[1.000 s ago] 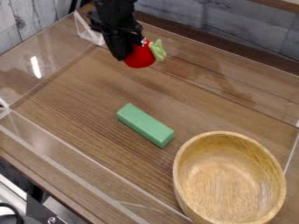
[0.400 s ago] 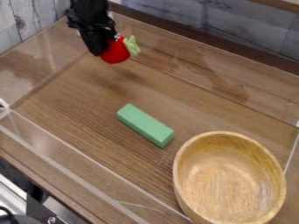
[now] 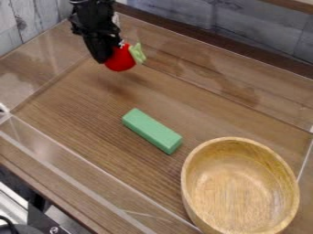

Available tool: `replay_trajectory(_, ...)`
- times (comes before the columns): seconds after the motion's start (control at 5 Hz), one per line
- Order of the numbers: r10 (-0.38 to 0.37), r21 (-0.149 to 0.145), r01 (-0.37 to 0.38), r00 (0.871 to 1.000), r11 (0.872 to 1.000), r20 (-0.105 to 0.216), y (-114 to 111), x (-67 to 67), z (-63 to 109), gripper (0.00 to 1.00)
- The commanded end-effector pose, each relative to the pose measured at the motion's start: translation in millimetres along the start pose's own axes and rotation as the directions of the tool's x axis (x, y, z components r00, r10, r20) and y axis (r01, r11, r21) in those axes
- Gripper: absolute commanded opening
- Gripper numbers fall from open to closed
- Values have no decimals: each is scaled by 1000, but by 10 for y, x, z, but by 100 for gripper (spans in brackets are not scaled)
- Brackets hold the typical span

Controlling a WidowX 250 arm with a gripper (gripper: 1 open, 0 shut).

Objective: Move the red fruit to the left

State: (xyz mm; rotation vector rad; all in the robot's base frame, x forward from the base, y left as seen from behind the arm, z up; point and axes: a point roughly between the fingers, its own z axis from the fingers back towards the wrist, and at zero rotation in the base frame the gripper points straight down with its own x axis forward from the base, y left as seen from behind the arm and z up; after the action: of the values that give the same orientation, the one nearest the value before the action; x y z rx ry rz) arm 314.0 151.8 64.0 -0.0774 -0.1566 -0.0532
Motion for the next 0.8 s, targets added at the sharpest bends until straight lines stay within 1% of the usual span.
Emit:
replay_trajectory(0.0,-13,29,11,999,1000,45,85,107,120,0)
replay_trajectory(0.4,-27,13,26,999,1000,31,62,68,-6,0)
replay_trajectory(0.6,-58,0,58,998,998,23,81,13,-1,0)
